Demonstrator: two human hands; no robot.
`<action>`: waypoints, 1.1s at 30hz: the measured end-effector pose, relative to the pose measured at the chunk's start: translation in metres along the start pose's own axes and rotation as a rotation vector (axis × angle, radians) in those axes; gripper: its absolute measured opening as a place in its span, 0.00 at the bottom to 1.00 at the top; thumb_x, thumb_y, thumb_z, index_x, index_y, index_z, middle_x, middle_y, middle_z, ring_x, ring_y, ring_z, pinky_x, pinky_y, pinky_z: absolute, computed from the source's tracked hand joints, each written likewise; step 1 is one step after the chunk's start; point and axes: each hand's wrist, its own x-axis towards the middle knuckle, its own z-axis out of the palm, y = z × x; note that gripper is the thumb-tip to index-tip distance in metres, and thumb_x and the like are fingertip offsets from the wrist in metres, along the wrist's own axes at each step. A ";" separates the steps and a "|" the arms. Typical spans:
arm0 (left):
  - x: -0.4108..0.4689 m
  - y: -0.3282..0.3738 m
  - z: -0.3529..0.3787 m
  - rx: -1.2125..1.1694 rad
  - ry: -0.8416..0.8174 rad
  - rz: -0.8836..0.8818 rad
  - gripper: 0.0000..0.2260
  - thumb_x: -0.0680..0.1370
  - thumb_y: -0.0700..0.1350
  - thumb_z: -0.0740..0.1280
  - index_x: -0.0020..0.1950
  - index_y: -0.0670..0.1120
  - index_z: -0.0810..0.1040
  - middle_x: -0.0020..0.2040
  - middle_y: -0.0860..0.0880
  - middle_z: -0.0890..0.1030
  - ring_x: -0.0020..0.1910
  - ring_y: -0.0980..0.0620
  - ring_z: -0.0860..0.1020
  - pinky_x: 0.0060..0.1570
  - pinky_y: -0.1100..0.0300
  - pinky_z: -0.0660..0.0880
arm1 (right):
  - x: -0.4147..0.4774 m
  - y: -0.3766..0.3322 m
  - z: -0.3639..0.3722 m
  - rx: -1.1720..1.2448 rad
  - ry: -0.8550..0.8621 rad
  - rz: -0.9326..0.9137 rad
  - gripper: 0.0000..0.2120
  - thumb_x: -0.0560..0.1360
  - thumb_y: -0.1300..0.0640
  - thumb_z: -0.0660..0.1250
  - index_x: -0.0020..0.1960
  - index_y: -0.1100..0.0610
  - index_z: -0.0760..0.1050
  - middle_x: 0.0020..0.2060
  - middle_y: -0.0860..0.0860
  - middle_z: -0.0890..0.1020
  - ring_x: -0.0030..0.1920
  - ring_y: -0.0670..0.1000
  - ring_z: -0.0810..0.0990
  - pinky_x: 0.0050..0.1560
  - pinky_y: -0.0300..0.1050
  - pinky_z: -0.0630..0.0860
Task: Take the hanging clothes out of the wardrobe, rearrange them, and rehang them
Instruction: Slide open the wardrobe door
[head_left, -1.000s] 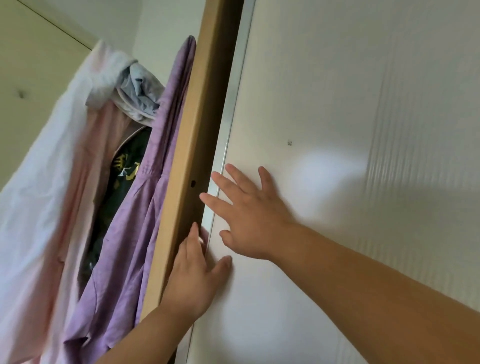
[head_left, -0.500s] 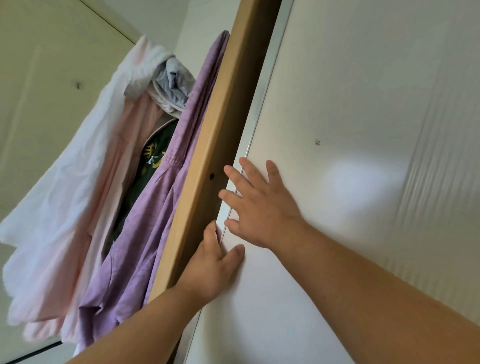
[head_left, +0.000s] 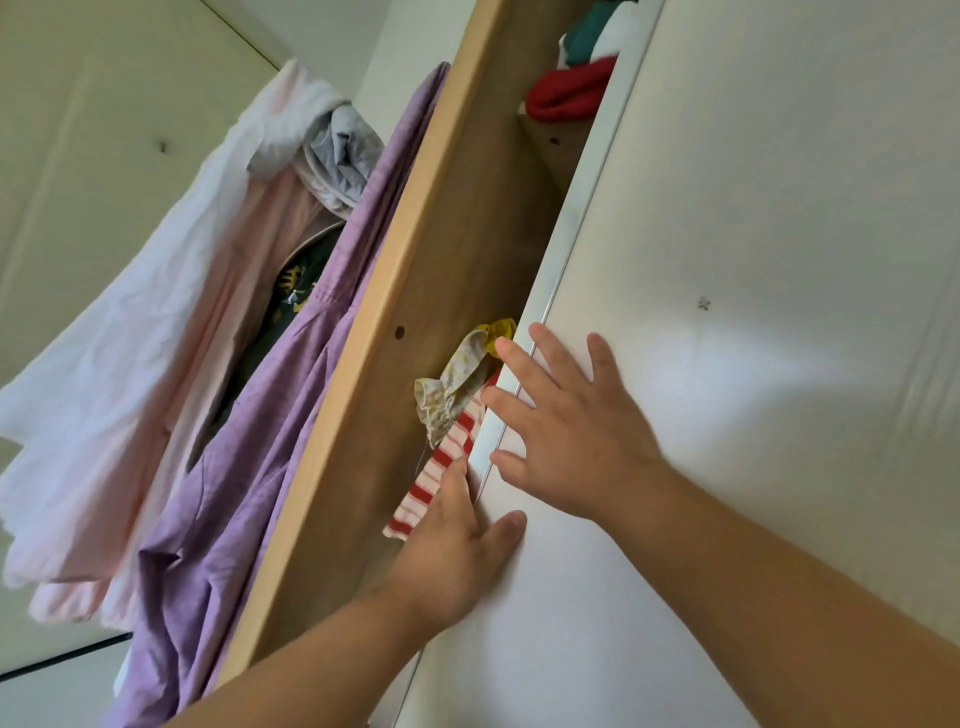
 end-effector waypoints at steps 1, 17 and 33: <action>-0.004 0.003 0.005 0.039 0.017 0.011 0.15 0.77 0.60 0.60 0.58 0.60 0.57 0.45 0.65 0.71 0.43 0.63 0.73 0.36 0.72 0.69 | -0.006 0.004 -0.001 -0.009 -0.006 0.009 0.33 0.73 0.30 0.47 0.74 0.43 0.57 0.78 0.53 0.49 0.76 0.60 0.45 0.69 0.67 0.42; -0.064 0.064 0.085 0.128 -0.172 0.279 0.08 0.80 0.48 0.58 0.55 0.57 0.61 0.41 0.57 0.76 0.39 0.60 0.76 0.37 0.59 0.70 | -0.148 0.070 -0.021 0.053 0.074 0.072 0.23 0.71 0.37 0.59 0.58 0.49 0.78 0.70 0.56 0.70 0.71 0.61 0.65 0.66 0.66 0.58; -0.110 0.122 0.166 0.095 -0.354 0.449 0.29 0.74 0.55 0.65 0.66 0.55 0.49 0.60 0.53 0.77 0.53 0.52 0.80 0.50 0.57 0.76 | -0.255 0.122 -0.042 -0.079 0.058 0.137 0.19 0.70 0.39 0.64 0.54 0.50 0.79 0.67 0.56 0.73 0.70 0.62 0.67 0.64 0.63 0.64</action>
